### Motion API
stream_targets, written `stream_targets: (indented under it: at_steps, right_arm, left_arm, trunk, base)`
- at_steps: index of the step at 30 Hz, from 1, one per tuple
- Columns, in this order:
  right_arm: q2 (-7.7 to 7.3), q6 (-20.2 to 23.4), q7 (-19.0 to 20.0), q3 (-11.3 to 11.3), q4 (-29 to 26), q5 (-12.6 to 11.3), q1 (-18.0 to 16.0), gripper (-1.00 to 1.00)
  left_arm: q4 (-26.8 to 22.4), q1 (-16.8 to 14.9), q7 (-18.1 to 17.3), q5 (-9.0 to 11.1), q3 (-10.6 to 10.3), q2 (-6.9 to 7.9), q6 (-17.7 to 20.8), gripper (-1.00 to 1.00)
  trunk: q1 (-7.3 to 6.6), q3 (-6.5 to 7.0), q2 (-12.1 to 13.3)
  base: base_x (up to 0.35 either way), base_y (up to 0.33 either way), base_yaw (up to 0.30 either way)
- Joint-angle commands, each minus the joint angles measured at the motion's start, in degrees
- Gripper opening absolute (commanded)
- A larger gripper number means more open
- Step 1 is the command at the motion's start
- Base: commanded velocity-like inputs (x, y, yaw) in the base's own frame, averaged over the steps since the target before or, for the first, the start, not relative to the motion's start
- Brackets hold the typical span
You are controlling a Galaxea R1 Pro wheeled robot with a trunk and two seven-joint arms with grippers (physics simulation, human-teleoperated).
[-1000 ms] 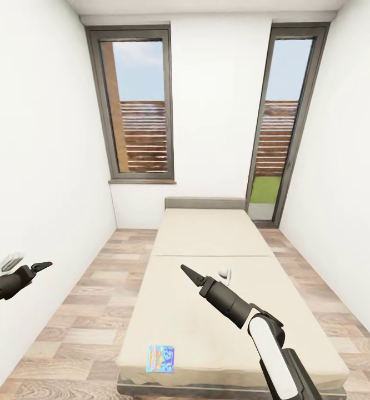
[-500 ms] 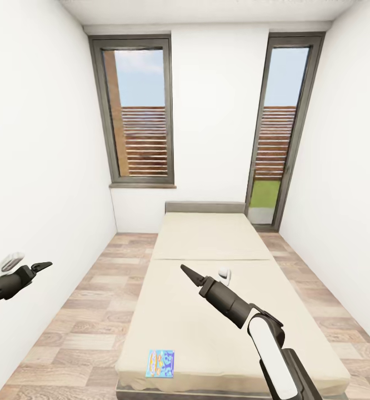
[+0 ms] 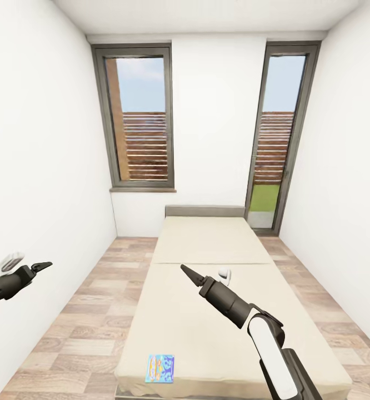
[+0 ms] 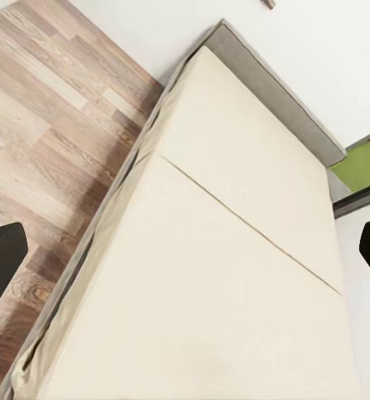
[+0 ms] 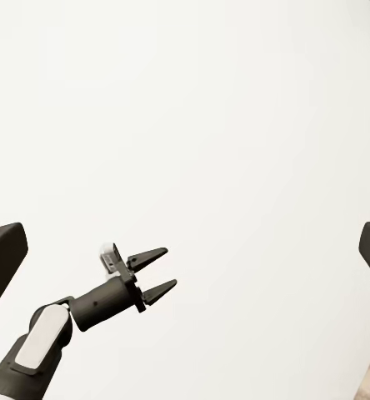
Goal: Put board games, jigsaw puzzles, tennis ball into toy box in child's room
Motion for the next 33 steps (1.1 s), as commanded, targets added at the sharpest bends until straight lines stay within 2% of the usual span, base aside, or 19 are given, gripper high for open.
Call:
stream_targets:
  at_steps: [1,11,33]
  right_arm:
    - [0.01,0.4,0.0,-0.1,0.0,-0.4,0.0,1.00]
    - [-0.05,0.4,0.0,-0.1,0.0,-0.4,0.0,1.00]
    - [-0.06,0.4,0.0,-0.1,-0.1,-0.4,0.0,1.00]
  left_arm:
    - [0.0,0.0,-0.1,0.2,0.1,-0.01,0.4,1.00]
    - [0.0,0.0,-0.1,0.2,0.1,-0.08,0.4,1.00]
    - [0.0,0.0,0.0,0.1,0.2,-0.09,0.4,1.00]
  trunk:
    - [0.03,0.07,0.0]
    - [0.03,0.75,0.0]
    - [0.03,0.86,0.0]
  base:
    - [0.000,0.000,0.000]
    - [0.000,0.000,0.000]
    - [0.000,0.000,0.000]
